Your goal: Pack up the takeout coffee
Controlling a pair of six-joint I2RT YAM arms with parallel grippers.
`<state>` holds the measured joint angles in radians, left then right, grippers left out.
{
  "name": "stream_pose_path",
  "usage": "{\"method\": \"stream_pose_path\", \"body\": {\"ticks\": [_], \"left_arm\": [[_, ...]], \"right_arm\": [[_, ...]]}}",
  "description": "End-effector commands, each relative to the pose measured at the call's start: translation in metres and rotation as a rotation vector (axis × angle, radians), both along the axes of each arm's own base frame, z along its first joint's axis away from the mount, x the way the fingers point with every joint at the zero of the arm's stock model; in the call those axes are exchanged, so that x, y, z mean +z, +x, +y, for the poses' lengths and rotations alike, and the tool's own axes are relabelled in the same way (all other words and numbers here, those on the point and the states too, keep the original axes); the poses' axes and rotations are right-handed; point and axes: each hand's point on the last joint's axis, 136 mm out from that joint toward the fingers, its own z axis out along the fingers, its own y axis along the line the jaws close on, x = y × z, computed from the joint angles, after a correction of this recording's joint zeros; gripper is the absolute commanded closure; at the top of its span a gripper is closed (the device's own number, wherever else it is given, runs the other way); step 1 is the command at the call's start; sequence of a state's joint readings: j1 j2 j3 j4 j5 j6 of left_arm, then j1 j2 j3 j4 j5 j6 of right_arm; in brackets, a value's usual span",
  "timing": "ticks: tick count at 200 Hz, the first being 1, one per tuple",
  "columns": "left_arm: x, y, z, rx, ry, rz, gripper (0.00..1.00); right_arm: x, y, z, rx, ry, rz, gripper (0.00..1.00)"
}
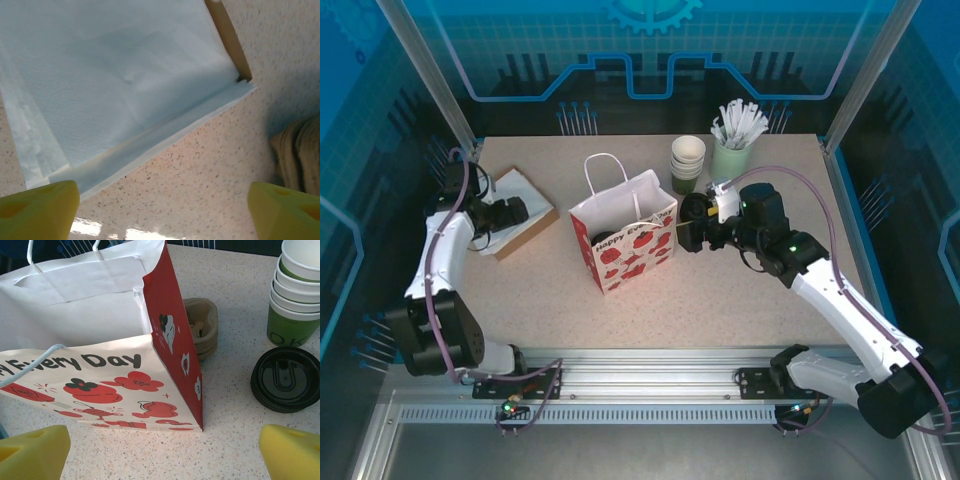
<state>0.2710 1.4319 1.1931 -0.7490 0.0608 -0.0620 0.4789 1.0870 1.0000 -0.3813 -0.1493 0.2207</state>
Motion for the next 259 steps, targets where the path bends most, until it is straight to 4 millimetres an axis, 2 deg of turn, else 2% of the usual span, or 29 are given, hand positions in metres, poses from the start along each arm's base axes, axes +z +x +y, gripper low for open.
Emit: {"method": "stream_pose_path", "body": {"ticks": [1,41,73,106,123,187,259], "left_arm": [[-0.009,0.005,-0.004,-0.156,0.025,0.045,0.16],[-0.033,0.017,0.001,-0.23,0.049,0.113,0.22],[-0.044,0.025,0.006,-0.245,0.06,0.148,0.26],[-0.052,0.03,0.01,-0.247,0.061,0.179,0.38],[-0.057,0.03,0.009,-0.252,0.052,0.202,0.41],[-0.062,0.029,0.005,-0.254,0.022,0.213,0.38],[-0.07,0.029,0.008,-0.246,0.029,0.256,0.52]], "right_arm": [[-0.002,-0.001,0.01,0.037,0.023,0.006,0.02],[-0.007,-0.001,0.016,0.058,0.026,0.036,0.02],[-0.008,-0.001,0.014,0.052,0.017,0.039,0.02],[-0.01,0.0,0.016,0.057,0.015,0.047,0.03],[-0.01,-0.001,0.016,0.06,0.013,0.046,0.03],[-0.012,0.0,0.018,0.062,0.009,0.054,0.04],[-0.014,0.0,0.02,0.068,0.003,0.06,0.04]]}}
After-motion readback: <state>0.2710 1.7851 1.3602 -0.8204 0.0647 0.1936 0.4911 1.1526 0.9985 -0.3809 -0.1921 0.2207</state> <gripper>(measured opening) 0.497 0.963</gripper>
